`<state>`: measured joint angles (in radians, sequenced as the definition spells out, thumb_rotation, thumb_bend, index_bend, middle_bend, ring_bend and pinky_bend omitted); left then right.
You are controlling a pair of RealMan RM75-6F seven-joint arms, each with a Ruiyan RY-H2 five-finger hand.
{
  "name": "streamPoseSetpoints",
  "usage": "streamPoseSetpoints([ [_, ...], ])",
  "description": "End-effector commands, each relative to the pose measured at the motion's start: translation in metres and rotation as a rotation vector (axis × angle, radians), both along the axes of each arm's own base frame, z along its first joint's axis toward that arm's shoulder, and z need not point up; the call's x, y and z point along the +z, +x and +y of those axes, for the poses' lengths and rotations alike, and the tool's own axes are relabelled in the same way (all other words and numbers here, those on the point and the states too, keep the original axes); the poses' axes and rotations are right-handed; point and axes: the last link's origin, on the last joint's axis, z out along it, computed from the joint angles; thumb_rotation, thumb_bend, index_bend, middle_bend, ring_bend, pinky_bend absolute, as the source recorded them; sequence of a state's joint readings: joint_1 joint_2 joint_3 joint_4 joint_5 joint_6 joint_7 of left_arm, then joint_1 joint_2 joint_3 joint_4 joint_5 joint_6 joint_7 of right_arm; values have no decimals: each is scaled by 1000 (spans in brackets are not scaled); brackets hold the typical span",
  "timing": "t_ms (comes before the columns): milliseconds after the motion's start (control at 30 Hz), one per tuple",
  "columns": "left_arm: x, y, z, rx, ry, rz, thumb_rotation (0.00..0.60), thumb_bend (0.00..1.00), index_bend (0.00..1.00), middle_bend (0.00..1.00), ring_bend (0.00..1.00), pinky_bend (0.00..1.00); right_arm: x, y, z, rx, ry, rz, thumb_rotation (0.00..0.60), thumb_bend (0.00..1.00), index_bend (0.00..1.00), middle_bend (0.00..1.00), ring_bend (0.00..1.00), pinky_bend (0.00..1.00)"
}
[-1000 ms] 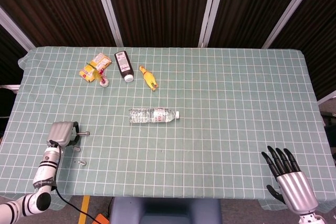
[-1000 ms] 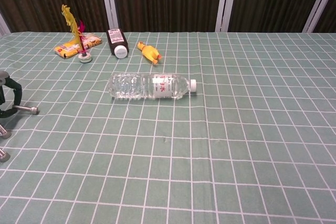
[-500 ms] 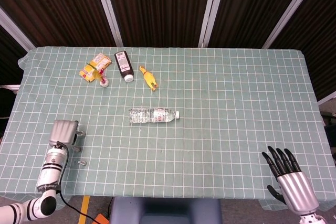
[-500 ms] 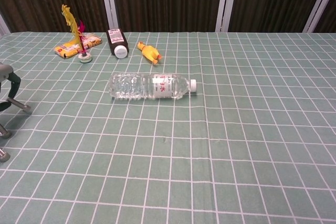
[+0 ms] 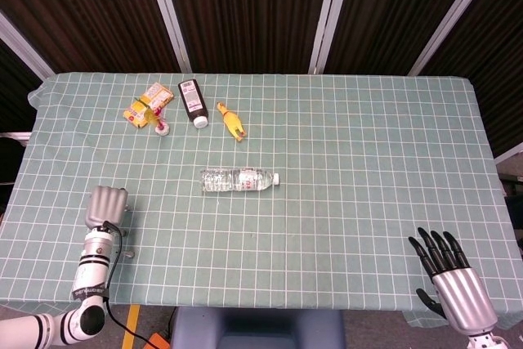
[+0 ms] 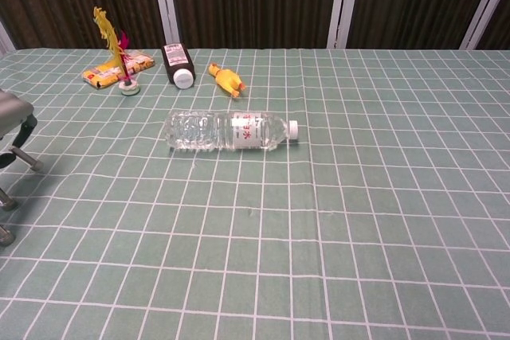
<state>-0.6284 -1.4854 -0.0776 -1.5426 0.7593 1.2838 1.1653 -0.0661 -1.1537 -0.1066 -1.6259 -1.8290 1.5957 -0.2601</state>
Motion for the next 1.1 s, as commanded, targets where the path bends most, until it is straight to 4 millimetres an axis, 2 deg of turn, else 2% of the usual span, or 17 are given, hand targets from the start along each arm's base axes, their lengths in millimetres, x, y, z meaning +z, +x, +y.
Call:
streamPoseSetpoints([
  [33, -3, 1, 0, 4, -5, 15, 600, 414, 522, 1000, 1000, 1000, 0, 0, 0, 0, -1, 0, 600, 283, 0, 0, 0, 0],
  [767, -13, 3, 0, 7, -7, 27, 600, 413, 492, 1000, 1000, 1000, 2, 0, 0, -2, -13, -6, 600, 283, 0, 0, 0, 0],
  [867, -13, 4, -1, 2, -9, 24, 600, 414, 462, 1000, 1000, 1000, 1, 0, 0, -2, -13, -6, 600, 283, 0, 0, 0, 0],
  [1100, -5, 13, -10, 1, -6, -40, 600, 408, 302, 1000, 1000, 1000, 0, 0, 0, -3, -11, -2, 600, 283, 0, 0, 0, 0],
])
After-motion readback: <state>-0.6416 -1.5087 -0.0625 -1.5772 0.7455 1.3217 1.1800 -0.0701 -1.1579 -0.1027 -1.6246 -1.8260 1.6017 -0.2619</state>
